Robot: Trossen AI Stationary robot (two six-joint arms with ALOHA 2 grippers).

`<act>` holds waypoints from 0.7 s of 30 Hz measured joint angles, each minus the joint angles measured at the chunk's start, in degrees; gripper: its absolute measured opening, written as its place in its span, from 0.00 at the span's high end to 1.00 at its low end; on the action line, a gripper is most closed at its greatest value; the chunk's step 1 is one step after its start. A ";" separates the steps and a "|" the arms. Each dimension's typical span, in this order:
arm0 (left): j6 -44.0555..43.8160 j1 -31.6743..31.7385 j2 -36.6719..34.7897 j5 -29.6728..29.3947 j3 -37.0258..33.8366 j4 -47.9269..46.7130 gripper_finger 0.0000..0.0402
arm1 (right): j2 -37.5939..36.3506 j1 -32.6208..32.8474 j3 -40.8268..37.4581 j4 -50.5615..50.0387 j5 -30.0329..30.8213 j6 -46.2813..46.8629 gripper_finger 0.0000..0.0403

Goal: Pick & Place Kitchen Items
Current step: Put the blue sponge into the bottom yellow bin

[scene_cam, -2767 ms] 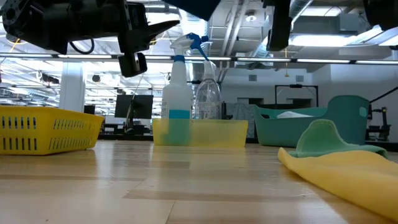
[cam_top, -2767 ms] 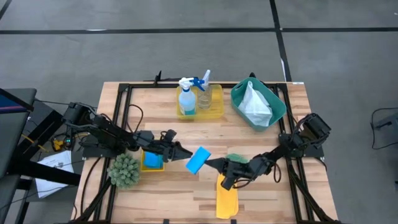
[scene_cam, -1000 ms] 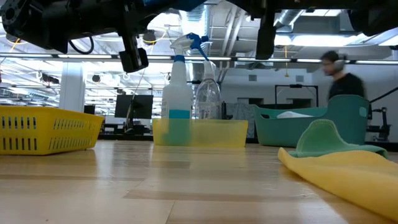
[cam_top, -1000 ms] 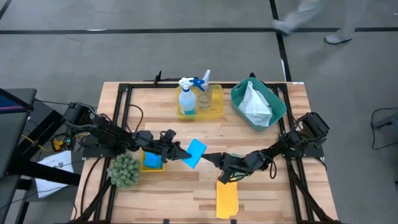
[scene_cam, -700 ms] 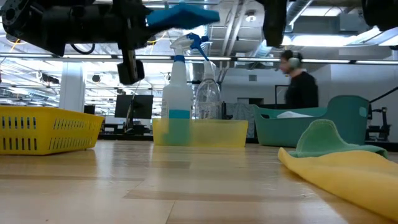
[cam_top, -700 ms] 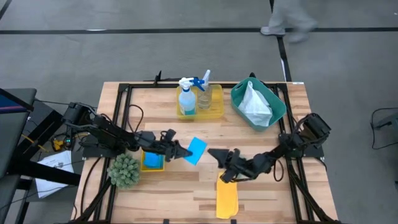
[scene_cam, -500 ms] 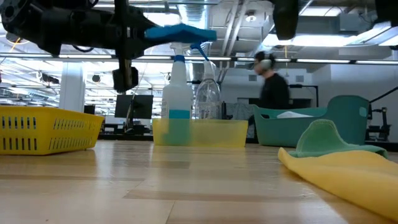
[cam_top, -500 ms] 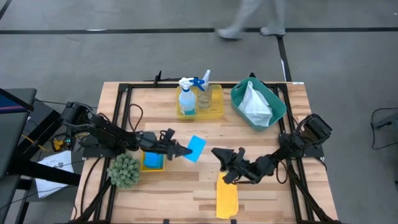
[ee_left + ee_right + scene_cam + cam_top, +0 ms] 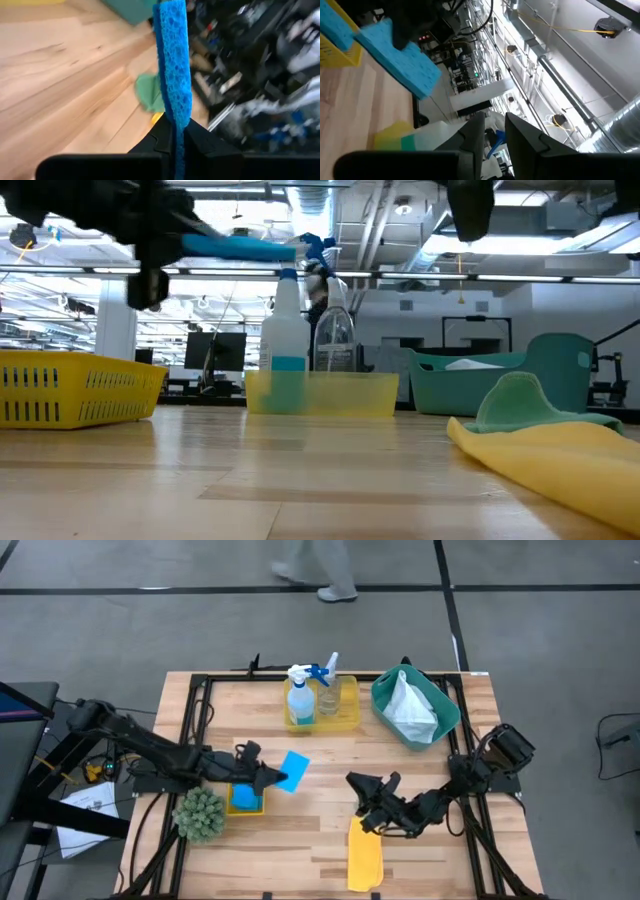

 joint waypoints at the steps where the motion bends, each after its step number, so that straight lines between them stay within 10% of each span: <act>1: 0.89 -0.15 -1.54 0.55 -0.02 -2.94 0.97 | 0.00 -0.07 0.00 -0.03 -0.15 0.00 0.83; 6: 6.89 1.14 -8.09 5.92 -0.02 -11.84 0.99 | 0.00 -0.11 0.00 2.49 -0.34 0.11 0.83; 21: 32.61 22.35 -4.63 49.83 0.11 -13.07 0.99 | -0.16 0.00 0.00 3.43 -0.41 1.30 0.83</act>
